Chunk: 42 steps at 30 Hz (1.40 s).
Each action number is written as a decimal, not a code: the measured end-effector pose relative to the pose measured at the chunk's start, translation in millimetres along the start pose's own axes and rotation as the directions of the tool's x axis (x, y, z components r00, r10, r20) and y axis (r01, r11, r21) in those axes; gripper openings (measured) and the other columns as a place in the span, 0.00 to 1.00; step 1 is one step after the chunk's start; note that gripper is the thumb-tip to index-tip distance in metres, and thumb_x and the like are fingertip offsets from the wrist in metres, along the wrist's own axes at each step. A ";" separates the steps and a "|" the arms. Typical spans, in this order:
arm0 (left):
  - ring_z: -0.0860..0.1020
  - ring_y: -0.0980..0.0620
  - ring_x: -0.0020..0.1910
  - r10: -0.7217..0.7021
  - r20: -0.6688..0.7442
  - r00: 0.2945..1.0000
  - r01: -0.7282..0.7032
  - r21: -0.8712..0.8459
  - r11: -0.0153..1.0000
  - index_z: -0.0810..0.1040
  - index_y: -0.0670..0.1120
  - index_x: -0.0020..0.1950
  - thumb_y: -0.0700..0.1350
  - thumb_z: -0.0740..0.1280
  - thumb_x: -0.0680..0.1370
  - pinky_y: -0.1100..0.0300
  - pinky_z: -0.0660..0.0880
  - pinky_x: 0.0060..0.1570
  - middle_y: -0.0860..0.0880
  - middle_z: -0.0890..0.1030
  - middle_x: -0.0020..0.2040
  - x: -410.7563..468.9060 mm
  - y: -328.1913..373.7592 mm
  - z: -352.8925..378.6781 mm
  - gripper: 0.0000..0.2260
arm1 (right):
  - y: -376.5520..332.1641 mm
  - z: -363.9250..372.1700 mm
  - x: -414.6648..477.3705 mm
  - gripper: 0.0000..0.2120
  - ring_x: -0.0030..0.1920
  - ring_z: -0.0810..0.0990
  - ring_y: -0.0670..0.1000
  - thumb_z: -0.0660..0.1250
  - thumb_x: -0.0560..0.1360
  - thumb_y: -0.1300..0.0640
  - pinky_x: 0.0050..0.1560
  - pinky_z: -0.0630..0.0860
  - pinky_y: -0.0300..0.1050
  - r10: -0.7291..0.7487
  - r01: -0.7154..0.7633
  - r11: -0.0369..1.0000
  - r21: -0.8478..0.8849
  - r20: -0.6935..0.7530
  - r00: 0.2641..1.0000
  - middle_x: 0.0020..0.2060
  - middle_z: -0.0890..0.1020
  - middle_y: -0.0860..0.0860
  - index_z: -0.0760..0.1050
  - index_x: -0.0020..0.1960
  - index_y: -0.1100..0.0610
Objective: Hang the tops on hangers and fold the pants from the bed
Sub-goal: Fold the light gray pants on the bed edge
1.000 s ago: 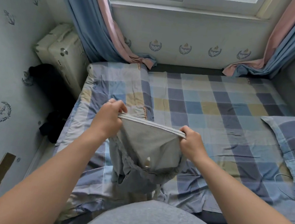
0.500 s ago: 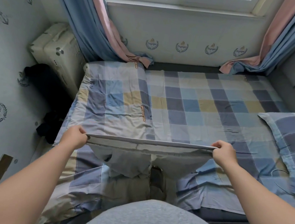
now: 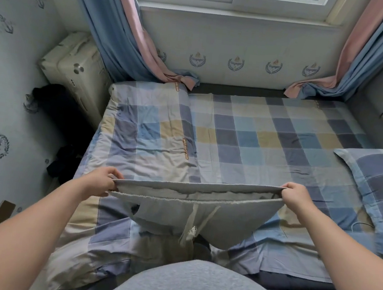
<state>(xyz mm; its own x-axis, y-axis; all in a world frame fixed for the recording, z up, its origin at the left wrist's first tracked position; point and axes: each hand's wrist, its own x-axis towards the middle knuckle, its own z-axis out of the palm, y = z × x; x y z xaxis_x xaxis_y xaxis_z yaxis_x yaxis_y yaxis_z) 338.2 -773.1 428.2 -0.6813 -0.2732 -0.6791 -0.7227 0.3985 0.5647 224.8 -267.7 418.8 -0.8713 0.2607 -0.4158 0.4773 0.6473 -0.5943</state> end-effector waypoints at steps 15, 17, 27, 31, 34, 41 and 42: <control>0.72 0.53 0.29 0.004 0.070 0.998 0.064 -0.935 0.350 0.75 0.44 0.50 0.31 0.52 0.77 0.61 0.77 0.38 0.46 0.73 0.41 -11.5 29.9 5.3 0.14 | -25.4 -17.2 -31.8 0.06 0.41 0.76 0.52 0.61 0.82 0.66 0.31 0.83 0.42 0.181 -0.526 0.383 0.759 0.497 0.849 0.42 0.76 0.59 0.74 0.47 0.64; 0.69 0.54 0.27 -0.019 0.023 1.000 0.028 -0.960 0.279 0.73 0.45 0.49 0.32 0.52 0.77 0.62 0.73 0.38 0.47 0.72 0.41 -13.8 37.9 6.8 0.13 | -32.4 -21.0 -36.9 0.04 0.44 0.78 0.52 0.63 0.80 0.67 0.41 0.84 0.44 0.096 -0.507 0.331 0.796 0.506 0.857 0.43 0.78 0.58 0.75 0.47 0.63; 0.74 0.57 0.35 0.194 -0.215 0.957 -0.270 -0.905 0.330 0.74 0.45 0.58 0.33 0.57 0.80 0.64 0.76 0.45 0.50 0.73 0.41 -22.2 73.2 -3.4 0.13 | -62.0 -32.2 -48.0 0.11 0.41 0.87 0.52 0.58 0.78 0.76 0.49 0.84 0.46 -0.171 -0.155 0.445 0.882 0.253 0.952 0.39 0.85 0.58 0.77 0.50 0.67; 0.79 0.56 0.44 0.350 -0.449 0.823 -0.567 -0.593 0.572 0.74 0.42 0.65 0.25 0.59 0.76 0.66 0.77 0.46 0.47 0.79 0.49 -28.6 84.4 -1.2 0.21 | -73.6 -35.1 -46.5 0.07 0.36 0.86 0.50 0.64 0.78 0.72 0.41 0.84 0.42 -0.187 0.051 0.551 0.833 0.064 0.980 0.35 0.85 0.55 0.77 0.46 0.63; 0.80 0.50 0.49 0.466 -0.622 0.629 -0.639 -0.073 0.766 0.80 0.41 0.61 0.32 0.71 0.74 0.56 0.77 0.55 0.44 0.82 0.52 -29.6 87.5 1.9 0.16 | -78.1 -37.2 -44.8 0.07 0.36 0.79 0.47 0.69 0.78 0.66 0.39 0.79 0.41 -0.220 0.238 0.733 0.637 -0.108 0.969 0.37 0.81 0.51 0.77 0.44 0.55; 0.73 0.41 0.57 0.475 -0.710 0.519 -0.496 0.202 0.845 0.82 0.43 0.50 0.50 0.70 0.79 0.48 0.71 0.60 0.46 0.80 0.49 -29.5 93.5 -6.7 0.09 | -81.4 -46.3 -40.3 0.10 0.36 0.73 0.47 0.68 0.79 0.59 0.39 0.70 0.42 -0.379 0.440 0.828 0.348 -0.230 0.896 0.34 0.77 0.50 0.74 0.39 0.54; 0.75 0.41 0.54 0.482 -0.705 0.520 -0.512 0.195 0.837 0.81 0.44 0.47 0.49 0.69 0.80 0.48 0.72 0.57 0.47 0.80 0.46 -29.3 94.2 -8.5 0.09 | -82.2 -46.9 -40.2 0.10 0.36 0.72 0.48 0.68 0.79 0.59 0.38 0.70 0.43 -0.389 0.447 0.834 0.323 -0.229 0.892 0.34 0.77 0.50 0.74 0.39 0.55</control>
<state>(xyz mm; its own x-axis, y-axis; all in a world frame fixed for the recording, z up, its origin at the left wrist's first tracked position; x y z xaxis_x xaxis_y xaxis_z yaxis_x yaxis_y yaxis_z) 289.1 -735.0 505.2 -0.7851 -0.5669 0.2494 -0.2335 0.6440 0.7285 215.3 -297.8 516.7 -0.9893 0.1448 0.0182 0.0455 0.4247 -0.9042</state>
